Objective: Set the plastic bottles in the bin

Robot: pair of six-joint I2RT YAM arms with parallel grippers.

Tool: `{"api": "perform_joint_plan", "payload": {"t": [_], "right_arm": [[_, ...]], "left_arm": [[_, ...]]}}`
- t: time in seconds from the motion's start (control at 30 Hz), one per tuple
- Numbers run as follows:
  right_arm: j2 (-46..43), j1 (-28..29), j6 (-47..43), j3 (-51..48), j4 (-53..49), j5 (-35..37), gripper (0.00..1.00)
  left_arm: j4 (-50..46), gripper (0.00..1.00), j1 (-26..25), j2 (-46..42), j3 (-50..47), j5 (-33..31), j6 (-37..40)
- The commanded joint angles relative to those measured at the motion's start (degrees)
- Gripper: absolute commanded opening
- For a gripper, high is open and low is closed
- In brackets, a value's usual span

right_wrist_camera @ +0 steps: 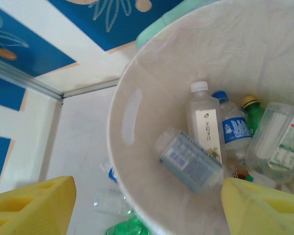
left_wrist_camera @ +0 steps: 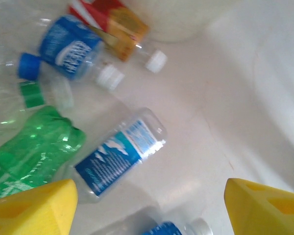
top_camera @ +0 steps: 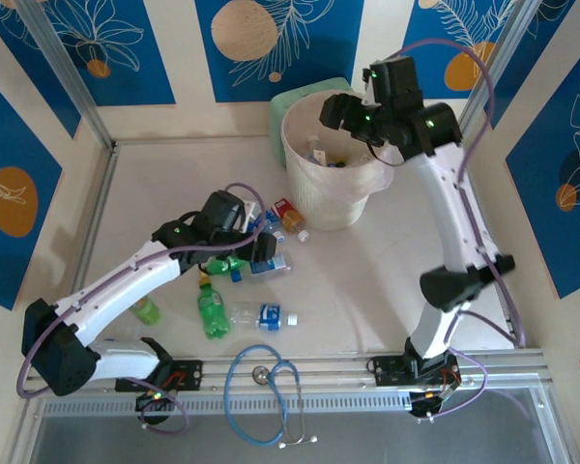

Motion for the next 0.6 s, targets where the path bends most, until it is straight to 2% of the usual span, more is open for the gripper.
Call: {"api": "perform_joint_plan", "payload": {"t": [0.0,0.23,0.4,0.57], "right_arm": [[-9.4,2.5,-1.9,-7.3,2.3,3.6,0.78],[-26.1,6.5,-0.2,-29.2,6.0,4.4,0.79],[-32.6,7.1,2.4,-37.7,4.7,5.8,0.8],[-37.0,6.7,4.6,-43.4,4.5,5.8,0.81]], "left_arm": [[-4.4,0.78,-3.3,-0.1,1.7,2.6,7.9],[-12.6,0.8,-8.9,4.5,3.5,4.3,17.5],[-16.3,0.81,-14.7,8.2,3.4,3.5,23.4],[-16.8,0.82,-18.5,10.8,2.2,2.9,25.4]]}}
